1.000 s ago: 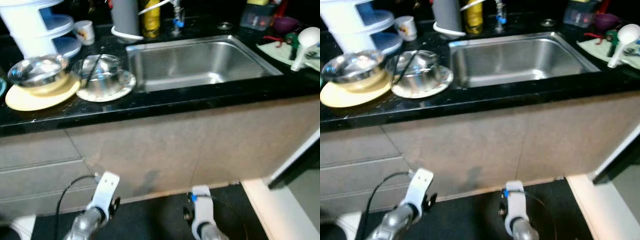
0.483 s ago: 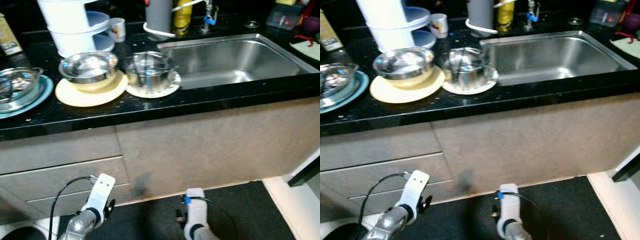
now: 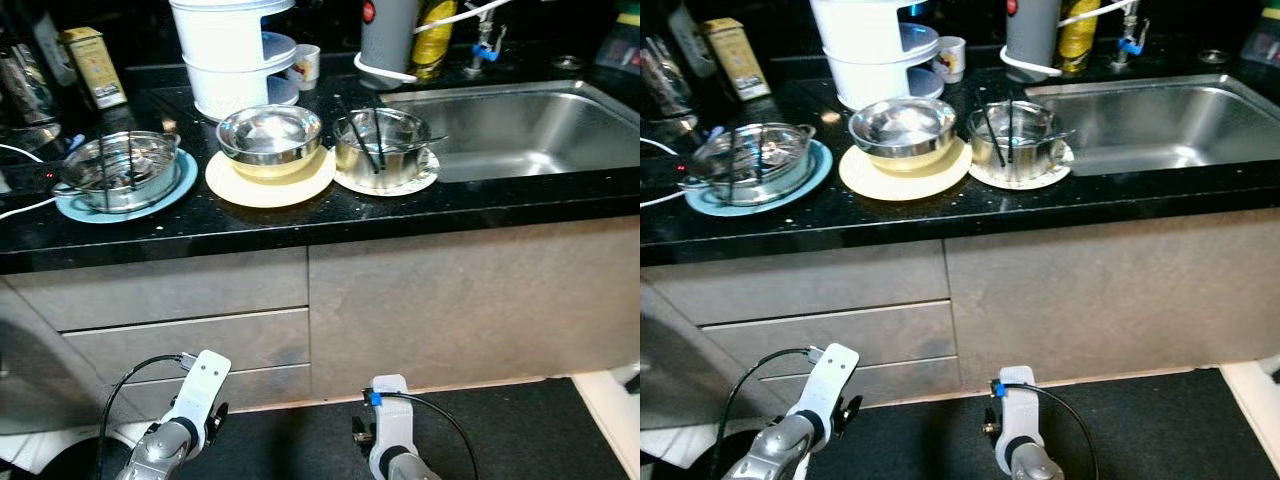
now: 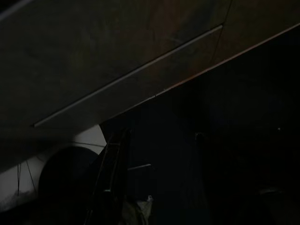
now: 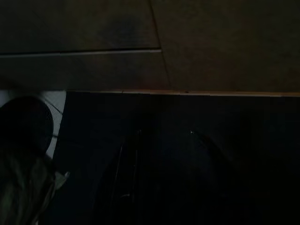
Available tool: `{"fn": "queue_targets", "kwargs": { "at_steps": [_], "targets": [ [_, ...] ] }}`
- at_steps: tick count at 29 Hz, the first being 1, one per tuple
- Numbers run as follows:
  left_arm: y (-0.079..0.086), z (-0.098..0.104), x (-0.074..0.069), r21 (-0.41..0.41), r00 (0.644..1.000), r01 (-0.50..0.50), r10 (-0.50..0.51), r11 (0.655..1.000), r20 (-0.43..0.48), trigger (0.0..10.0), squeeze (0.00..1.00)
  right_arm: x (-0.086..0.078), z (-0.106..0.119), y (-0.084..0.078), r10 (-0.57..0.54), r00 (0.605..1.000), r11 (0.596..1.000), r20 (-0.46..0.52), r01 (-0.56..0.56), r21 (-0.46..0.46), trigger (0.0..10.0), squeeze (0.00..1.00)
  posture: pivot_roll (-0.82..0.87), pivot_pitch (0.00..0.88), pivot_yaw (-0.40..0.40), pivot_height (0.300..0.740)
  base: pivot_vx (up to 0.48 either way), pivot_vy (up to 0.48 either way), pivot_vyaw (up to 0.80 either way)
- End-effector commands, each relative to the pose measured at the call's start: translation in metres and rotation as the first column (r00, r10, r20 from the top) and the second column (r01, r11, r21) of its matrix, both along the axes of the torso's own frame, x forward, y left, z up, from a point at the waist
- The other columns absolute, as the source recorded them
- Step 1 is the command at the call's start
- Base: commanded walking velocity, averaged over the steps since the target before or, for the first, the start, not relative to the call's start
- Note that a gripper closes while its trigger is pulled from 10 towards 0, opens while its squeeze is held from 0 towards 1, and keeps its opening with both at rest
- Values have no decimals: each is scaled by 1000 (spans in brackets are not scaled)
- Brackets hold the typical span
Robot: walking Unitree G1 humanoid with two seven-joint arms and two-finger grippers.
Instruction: Kitchen organization
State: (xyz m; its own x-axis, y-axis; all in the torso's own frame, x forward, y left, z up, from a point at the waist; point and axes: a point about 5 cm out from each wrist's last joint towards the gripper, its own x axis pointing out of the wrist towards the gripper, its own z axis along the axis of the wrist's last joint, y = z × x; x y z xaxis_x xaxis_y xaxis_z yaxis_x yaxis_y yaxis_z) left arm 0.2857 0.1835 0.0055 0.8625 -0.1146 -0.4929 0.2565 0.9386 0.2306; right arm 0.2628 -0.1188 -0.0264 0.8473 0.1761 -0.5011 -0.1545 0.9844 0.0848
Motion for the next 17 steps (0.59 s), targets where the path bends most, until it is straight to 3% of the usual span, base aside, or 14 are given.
{"fn": "queue_targets", "kwargs": {
  "at_steps": [1,9,17],
  "targets": [
    [2,-9,-8,10,999,1,-1,1000,-50,10000,0,-8,-8,-3,-4,999,1000,-33,4,-10,10000,0,-4,174,67,740,0,-480,0],
    [4,-7,-6,44,1000,3,-2,999,-28,10000,0,-9,-8,-3,-6,999,1000,-34,6,-11,10000,0,-5,178,68,740,0,-480,0],
    [9,-6,-6,32,999,-42,42,999,-9,10000,0,-8,-7,-3,-1,1000,1000,-31,0,-11,10000,0,-6,185,67,740,0,0,0]
  ]
}}
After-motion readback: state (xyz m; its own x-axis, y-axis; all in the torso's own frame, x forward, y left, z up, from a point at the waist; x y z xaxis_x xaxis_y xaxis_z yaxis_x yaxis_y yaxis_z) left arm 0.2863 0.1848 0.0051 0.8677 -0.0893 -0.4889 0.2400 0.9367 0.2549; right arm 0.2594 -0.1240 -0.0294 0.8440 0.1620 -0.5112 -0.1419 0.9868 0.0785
